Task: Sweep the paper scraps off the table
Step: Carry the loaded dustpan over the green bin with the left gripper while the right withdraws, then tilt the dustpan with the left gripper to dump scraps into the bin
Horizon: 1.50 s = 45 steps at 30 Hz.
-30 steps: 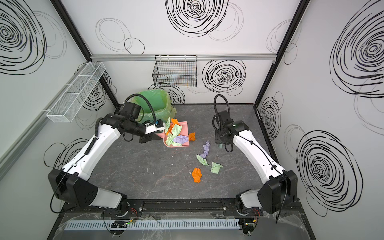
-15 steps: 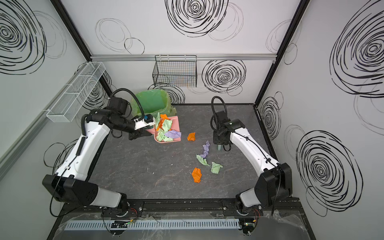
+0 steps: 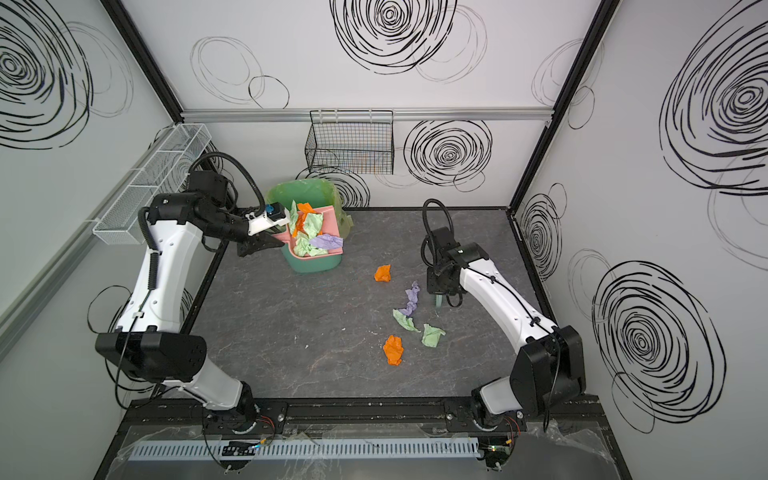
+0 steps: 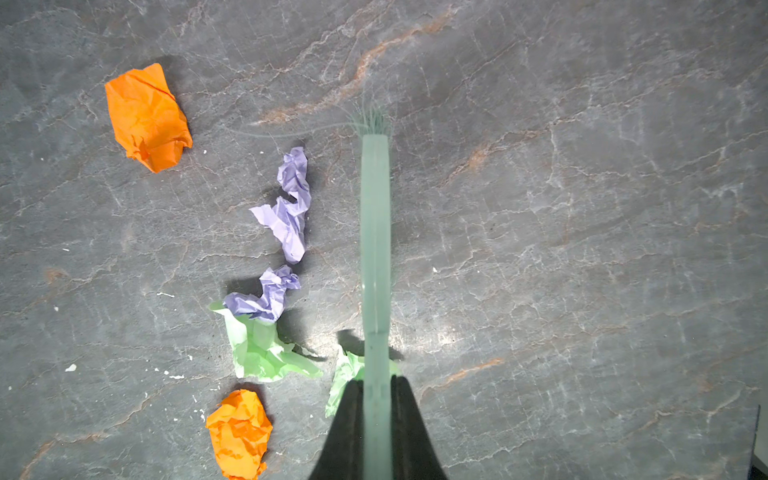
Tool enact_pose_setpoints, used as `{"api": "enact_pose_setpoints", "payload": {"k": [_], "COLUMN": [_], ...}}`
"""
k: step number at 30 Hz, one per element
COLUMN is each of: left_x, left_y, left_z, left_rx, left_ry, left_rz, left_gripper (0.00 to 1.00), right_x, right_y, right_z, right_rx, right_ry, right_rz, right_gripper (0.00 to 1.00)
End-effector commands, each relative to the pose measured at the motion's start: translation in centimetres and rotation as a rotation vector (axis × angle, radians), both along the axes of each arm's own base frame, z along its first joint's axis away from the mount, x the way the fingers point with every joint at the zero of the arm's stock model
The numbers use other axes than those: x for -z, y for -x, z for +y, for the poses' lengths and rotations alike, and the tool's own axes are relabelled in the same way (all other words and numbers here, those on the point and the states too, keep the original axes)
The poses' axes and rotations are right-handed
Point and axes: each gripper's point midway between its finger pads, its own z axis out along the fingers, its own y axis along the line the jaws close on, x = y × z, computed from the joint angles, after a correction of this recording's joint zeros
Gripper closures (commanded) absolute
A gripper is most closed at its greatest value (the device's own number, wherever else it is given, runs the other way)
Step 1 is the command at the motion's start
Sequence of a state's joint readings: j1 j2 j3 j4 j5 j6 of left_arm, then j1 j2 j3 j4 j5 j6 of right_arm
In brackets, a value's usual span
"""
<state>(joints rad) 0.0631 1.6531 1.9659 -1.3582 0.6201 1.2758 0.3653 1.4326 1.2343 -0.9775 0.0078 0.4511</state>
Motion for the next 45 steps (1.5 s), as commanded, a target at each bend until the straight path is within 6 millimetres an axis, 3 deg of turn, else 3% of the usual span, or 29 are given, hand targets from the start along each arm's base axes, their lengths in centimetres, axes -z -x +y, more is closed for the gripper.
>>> {"api": "enact_pose_setpoints", "payload": {"k": [1,9,17,25,34,40,45], "left_x": [-0.4,-2.4,-1.4,-2.1,-3.5,-5.1,-7.8], "left_y": [-0.8,-5.6,-9.4,-12.6,-14.0,-14.5,-14.7], "left_z": [1.4,6.1,8.9,9.7,9.1,9.2,9.6], "left_rx": [-0.012,-0.126,-0.171,-0.175,-0.156,-0.177,-0.224], "left_ry": [-0.026,-0.057,-0.213,-0.488,-0.773,-0.833,-0.820], "left_rz": [-0.008,-0.100,-0.140,-0.274,-0.417,-0.495,-0.583], "left_gripper": [1.00,1.00,1.00,1.00,1.00,1.00,1.00], "right_x": [-0.6,-0.3,0.6,1.0,1.7,1.3,1.3], "right_y": [0.0,0.4,1.0,1.2,1.4,1.5,1.5], "right_z": [-0.2,-0.4,-0.5,-0.5,-0.2,-0.3,-0.2], "right_rx": [0.002,0.002,0.001,-0.001,-0.004,-0.003,-0.005], "right_ry": [-0.004,0.006,0.002,0.005,-0.001,0.000,0.000], "right_rz": [-0.034,-0.021,-0.010,-0.006,-0.001,-0.012,-0.014], "right_gripper": [1.00,1.00,1.00,1.00,1.00,1.00,1.00]}}
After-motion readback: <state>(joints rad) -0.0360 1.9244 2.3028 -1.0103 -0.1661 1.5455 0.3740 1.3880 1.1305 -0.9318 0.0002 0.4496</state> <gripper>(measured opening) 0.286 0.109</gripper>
